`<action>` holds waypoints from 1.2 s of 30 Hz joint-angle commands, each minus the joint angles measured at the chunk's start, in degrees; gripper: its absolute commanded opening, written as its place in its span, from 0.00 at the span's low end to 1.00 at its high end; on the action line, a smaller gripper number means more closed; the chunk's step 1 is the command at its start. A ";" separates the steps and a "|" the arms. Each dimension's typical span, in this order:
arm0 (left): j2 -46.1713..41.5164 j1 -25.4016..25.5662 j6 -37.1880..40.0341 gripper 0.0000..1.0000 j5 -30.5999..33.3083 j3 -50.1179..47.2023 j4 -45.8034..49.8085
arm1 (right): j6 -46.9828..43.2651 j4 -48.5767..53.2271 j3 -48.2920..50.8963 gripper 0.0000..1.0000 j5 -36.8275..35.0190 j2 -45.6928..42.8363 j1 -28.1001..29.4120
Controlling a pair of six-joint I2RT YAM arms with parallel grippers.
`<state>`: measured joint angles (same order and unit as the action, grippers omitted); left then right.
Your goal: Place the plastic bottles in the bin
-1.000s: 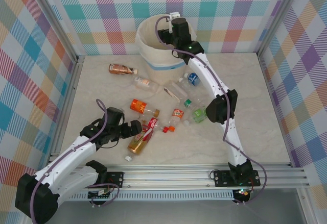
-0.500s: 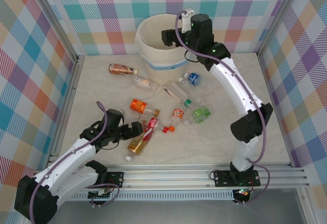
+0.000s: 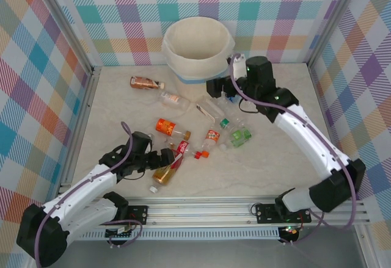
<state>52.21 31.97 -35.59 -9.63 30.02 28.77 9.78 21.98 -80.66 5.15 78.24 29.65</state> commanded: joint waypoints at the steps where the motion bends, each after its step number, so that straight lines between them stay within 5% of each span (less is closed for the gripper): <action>1: 2.10 3.49 0.93 1.00 -0.42 -0.04 2.37 | 4.01 -3.46 4.72 1.00 6.98 -4.12 0.23; 8: 9.55 11.29 2.98 1.00 9.28 3.22 2.32 | 7.28 -5.30 12.01 1.00 9.57 -7.11 0.41; 15: 15.95 13.14 5.86 0.99 13.34 4.89 0.15 | 8.16 -6.73 12.12 0.99 9.39 -5.65 0.41; 21: 15.30 13.34 9.84 0.87 12.18 2.63 -3.32 | 8.99 -9.35 12.43 1.00 9.87 -5.35 0.45; 28: 13.98 13.32 9.58 0.61 8.39 0.83 -5.83 | 9.55 -10.87 12.55 1.00 9.79 -4.77 0.43; 36: 10.81 13.36 9.21 0.53 6.83 0.65 -5.75 | 10.41 -13.36 13.51 1.00 9.74 -4.74 0.37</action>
<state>65.01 44.49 -26.50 -1.39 31.24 23.64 19.31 11.75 -67.81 14.20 73.41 29.76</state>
